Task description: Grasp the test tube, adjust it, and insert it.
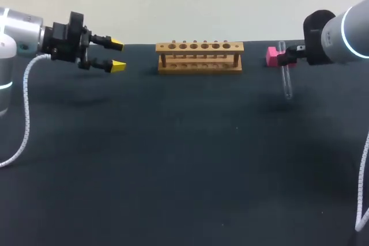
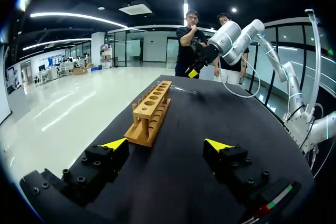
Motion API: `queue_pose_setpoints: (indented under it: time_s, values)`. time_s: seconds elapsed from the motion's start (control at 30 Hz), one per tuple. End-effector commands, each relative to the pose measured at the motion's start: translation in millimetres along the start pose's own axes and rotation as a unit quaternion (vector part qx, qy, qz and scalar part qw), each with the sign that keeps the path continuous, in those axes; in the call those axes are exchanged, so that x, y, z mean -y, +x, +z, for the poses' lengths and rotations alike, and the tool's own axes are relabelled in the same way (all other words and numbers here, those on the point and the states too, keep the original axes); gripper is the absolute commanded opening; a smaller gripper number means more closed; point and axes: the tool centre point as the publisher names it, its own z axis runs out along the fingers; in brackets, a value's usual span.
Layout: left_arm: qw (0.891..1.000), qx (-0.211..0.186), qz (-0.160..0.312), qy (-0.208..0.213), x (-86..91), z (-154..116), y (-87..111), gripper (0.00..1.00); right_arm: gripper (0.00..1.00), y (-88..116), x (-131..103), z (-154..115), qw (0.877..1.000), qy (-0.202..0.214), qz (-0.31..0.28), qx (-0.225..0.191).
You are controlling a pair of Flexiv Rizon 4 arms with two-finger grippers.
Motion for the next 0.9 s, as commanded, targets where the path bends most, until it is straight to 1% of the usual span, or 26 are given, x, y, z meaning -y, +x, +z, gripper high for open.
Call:
queue_pose_setpoints:
  time_s: [0.03, 0.17, 0.33, 0.57, 0.9]
  values:
    - [1.0, 0.001, 0.001, -0.001, 0.4, 0, 0.8, 1.0, 1.0, 1, -5, -6, 0.978, 0.009, -0.015, 0.206]
    - [1.0, 0.001, 0.001, -0.001, 0.4, 0, 0.8, 1.0, 1.0, 0, -14, -9, 0.977, 0.018, -0.072, 0.197]
    - [1.0, 0.001, 0.001, -0.001, 0.4, 0, 0.8, 1.0, 1.0, 1, -12, -7, 0.975, 0.02, -0.107, 0.194]
    - [1.0, 0.001, 0.001, -0.001, 0.4, 0, 0.8, 1.0, 1.0, -4, -7, -5, 0.971, 0.028, -0.094, 0.219]
    - [1.0, 0.001, 0.001, -0.001, 0.4, 0, 0.8, 1.0, 1.0, -6, -8, 10, 0.966, 0.024, -0.043, 0.255]
